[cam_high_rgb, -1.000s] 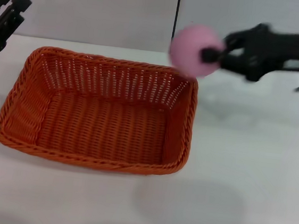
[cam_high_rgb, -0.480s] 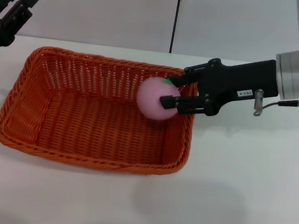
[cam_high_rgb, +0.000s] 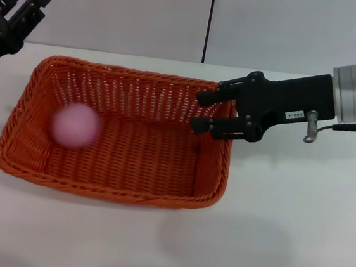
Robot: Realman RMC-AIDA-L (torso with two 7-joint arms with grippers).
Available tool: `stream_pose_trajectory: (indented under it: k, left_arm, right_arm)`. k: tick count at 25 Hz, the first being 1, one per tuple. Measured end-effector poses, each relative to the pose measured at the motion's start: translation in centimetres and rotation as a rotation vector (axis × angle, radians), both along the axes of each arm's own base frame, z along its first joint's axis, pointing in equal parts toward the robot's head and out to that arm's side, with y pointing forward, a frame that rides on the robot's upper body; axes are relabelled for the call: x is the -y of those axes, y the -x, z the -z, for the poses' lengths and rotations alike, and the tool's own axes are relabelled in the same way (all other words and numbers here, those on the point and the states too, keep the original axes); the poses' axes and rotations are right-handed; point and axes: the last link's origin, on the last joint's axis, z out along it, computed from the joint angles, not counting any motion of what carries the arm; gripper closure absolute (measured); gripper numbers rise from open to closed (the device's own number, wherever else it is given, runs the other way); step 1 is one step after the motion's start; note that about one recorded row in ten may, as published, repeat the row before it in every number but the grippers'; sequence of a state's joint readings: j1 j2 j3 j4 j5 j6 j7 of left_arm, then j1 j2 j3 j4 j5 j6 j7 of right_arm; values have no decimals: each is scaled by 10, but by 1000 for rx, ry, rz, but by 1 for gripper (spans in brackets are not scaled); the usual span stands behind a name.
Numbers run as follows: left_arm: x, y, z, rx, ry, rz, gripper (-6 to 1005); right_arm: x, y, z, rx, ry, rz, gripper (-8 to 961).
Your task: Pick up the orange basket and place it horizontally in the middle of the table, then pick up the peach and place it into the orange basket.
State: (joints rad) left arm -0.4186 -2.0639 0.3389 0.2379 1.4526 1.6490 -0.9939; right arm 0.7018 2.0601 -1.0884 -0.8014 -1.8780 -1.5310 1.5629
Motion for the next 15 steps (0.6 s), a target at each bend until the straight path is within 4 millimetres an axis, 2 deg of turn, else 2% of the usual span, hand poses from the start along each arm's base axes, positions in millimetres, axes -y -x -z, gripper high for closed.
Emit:
stream_pose_trajectory:
  k: [6, 9, 11, 12, 13, 14, 15]
  left_arm:
    - [2, -1, 2, 10, 3, 6, 403]
    - [18, 3, -1, 31, -6, 25, 403]
    - [18, 3, -1, 31, -6, 25, 403]
    - [31, 7, -3, 46, -18, 36, 403]
    - [32, 7, -3, 48, -20, 39, 403]
    - [35, 8, -4, 50, -22, 41, 403]
    - [35, 8, -4, 50, -22, 41, 403]
  right_arm:
    - [10, -2, -9, -98, -11, -20, 448]
    - [15, -9, -22, -184, -63, -26, 448]
    - [18, -17, -34, -262, -127, -17, 448]
    - [22, -29, -46, -352, -213, 6, 448]
    - [22, -29, -46, -352, -213, 6, 448]
    - [28, -47, -60, -449, -333, 42, 448]
    - [28, -47, -60, -449, -333, 42, 448]
